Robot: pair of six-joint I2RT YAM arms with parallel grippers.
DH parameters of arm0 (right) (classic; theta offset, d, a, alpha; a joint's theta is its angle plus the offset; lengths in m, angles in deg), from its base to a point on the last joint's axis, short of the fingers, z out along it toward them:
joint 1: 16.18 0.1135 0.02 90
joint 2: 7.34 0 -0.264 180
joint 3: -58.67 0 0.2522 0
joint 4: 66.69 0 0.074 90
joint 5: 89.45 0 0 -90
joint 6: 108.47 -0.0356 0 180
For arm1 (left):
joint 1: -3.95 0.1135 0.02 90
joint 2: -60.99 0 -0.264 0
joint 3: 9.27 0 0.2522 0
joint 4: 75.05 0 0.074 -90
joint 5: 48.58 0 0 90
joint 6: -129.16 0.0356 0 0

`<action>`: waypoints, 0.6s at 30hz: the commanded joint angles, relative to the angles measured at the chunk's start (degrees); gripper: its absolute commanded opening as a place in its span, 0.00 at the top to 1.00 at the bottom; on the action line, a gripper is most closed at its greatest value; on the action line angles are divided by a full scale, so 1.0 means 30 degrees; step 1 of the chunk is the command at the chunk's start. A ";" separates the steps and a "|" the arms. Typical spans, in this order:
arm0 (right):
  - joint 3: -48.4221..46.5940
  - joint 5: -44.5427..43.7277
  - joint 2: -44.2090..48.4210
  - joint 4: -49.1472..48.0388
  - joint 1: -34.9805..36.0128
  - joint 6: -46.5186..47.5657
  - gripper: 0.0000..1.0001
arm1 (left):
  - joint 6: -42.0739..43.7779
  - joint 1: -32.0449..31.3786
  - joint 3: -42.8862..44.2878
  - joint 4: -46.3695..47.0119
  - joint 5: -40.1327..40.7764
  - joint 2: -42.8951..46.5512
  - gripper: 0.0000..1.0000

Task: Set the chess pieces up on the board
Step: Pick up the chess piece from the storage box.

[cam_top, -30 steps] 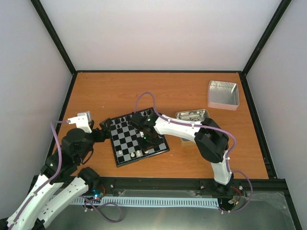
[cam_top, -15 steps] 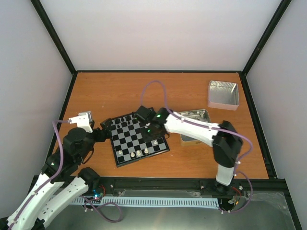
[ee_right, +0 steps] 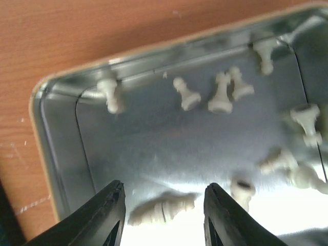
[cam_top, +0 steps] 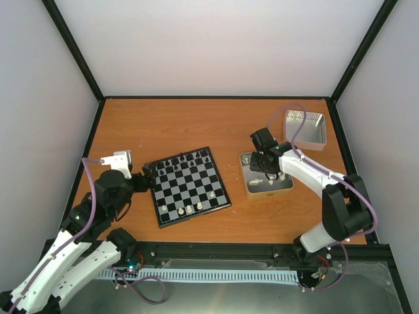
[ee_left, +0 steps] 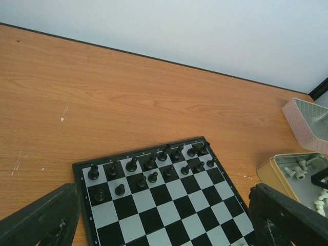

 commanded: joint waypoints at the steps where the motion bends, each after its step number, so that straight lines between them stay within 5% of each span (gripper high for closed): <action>1: -0.0051 0.1794 -0.1667 -0.3788 -0.1394 0.2983 0.57 | 0.0288 0.0093 0.0260 0.0434 0.0021 -0.0657 0.09; 5: -0.0874 0.3055 -0.3567 -0.4447 -0.1603 0.4743 0.60 | 0.0106 0.0088 0.0447 0.0505 -0.0064 -0.1280 0.09; 12: -0.0364 -0.1221 -0.3779 -0.4909 -0.1926 0.4126 0.62 | -0.0173 0.0088 0.0454 0.0967 -0.0370 -0.2069 0.09; 18: 0.0153 -0.0703 -0.3964 -0.5473 -0.2211 0.4755 0.59 | -0.0173 0.0088 0.0437 0.1197 -0.0792 -0.2914 0.09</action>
